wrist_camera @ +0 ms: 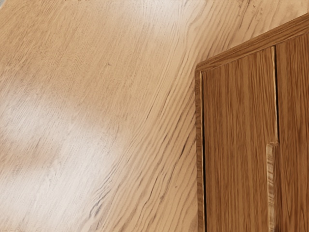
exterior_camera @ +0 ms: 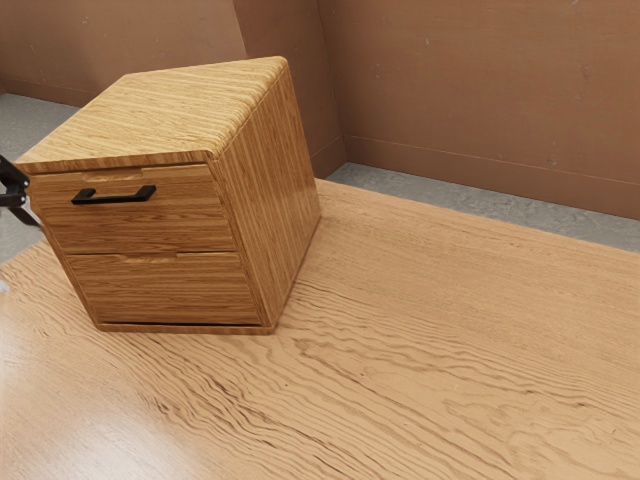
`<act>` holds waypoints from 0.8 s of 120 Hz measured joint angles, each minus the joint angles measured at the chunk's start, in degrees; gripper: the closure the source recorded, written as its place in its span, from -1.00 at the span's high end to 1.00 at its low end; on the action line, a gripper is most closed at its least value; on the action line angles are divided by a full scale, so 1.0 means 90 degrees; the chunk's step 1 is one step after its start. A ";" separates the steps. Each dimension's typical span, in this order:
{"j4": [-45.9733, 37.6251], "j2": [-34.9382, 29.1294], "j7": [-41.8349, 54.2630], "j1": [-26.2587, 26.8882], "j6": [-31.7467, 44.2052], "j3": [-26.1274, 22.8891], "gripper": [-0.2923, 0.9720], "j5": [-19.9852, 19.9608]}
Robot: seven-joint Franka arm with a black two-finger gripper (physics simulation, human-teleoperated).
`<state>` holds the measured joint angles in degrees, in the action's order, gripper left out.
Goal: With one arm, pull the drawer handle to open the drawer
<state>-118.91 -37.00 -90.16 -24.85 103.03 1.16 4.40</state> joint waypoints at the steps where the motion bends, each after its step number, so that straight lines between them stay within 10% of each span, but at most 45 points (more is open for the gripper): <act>1: 0.0002 0.0010 -0.0029 -0.0010 0.0012 0.0008 0.54 -0.0001; 96: 0.0101 0.0767 -0.1510 -0.0051 0.1242 0.0330 0.54 0.0079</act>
<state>-118.00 -30.09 -103.75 -25.30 114.21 4.13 5.10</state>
